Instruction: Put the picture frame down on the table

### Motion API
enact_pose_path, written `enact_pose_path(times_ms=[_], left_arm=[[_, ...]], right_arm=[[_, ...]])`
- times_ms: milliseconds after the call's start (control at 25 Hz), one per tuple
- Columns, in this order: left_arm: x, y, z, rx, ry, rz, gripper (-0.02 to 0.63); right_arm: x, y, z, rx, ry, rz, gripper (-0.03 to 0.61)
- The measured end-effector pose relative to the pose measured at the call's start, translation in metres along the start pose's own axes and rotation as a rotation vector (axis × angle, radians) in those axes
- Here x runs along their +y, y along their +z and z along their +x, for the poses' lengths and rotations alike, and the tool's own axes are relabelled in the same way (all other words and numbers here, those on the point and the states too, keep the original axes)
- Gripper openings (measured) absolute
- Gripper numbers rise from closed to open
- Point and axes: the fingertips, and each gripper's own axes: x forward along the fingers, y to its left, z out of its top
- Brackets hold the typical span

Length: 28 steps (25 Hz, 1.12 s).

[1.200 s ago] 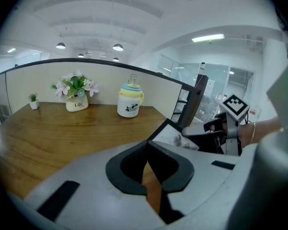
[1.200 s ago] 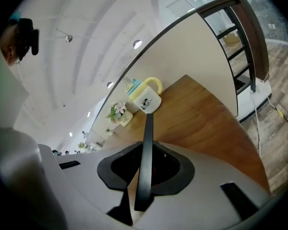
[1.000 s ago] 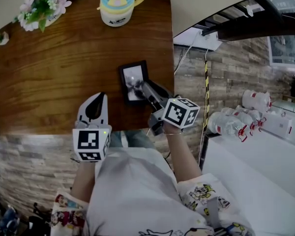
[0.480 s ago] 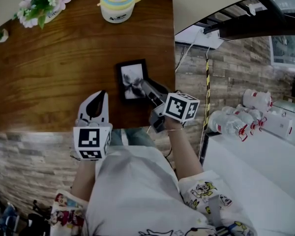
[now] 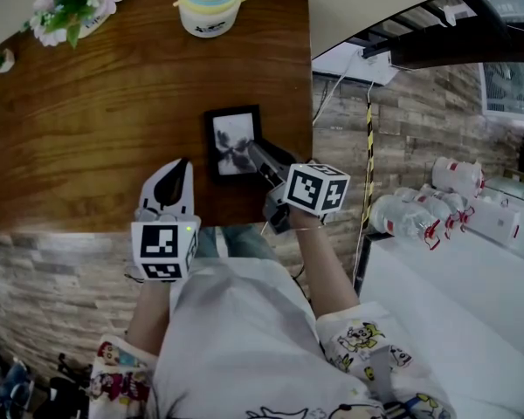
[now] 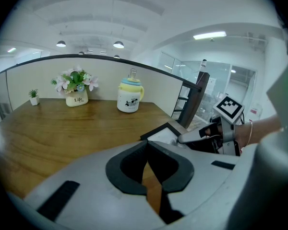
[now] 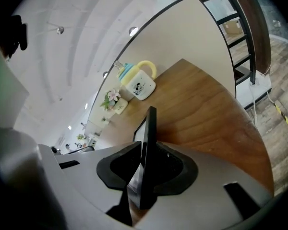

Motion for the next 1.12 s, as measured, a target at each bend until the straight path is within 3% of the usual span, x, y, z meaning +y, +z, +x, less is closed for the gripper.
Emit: enact_pose_path(times_ms=[640, 1120], left_arm=[[0.007, -0.005, 0.0, 0.005, 0.011, -0.005, 0.003], [0.01, -0.01, -0.002, 0.016, 0.015, -0.002, 0.003]], right_arm=[[-0.005, -0.01, 0.006, 0.068, -0.087, -0.173, 0.095], [-0.008, -0.017, 0.007, 0.118, -0.163, -0.323, 0.16]])
